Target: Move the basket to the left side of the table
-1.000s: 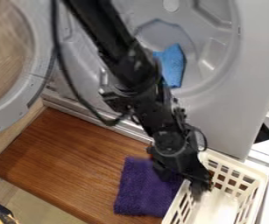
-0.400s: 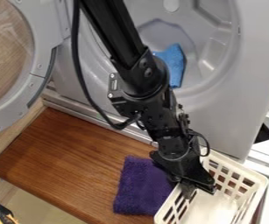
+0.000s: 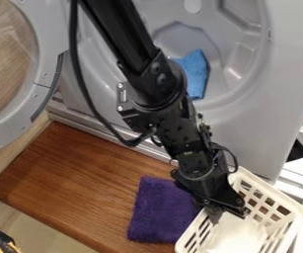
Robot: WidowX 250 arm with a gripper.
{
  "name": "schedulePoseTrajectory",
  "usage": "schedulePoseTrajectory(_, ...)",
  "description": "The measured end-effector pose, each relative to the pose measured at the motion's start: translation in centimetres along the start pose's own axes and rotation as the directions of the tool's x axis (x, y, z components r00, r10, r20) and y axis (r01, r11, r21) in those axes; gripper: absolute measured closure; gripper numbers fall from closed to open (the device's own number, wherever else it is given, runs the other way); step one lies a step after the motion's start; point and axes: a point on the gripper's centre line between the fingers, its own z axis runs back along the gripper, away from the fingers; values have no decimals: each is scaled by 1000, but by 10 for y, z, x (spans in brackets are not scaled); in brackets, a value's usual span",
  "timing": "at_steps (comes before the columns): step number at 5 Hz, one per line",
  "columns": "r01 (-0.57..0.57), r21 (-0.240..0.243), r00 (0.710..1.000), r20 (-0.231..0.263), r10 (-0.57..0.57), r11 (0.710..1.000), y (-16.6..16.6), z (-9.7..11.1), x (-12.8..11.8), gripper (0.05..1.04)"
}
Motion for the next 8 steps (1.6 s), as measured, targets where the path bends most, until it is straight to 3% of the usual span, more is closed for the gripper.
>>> schedulePoseTrajectory(1,62,-40,998,20,-61,997,-10,18,3,981)
schedulePoseTrajectory(2,94,-29,994,52,-92,995,-14,50,-2,981)
schedulePoseTrajectory(3,42,47,995,91,-46,998,13,84,-11,981)
schedulePoseTrajectory(4,-74,164,992,113,56,984,58,106,-18,981)
schedulePoseTrajectory(5,-177,225,982,97,159,958,104,107,-31,981)
schedulePoseTrajectory(6,-266,256,964,76,255,929,153,103,-38,981)
schedulePoseTrajectory(7,-351,276,934,35,356,894,195,93,-55,981)
schedulePoseTrajectory(8,-364,283,927,20,374,888,213,83,-57,981)
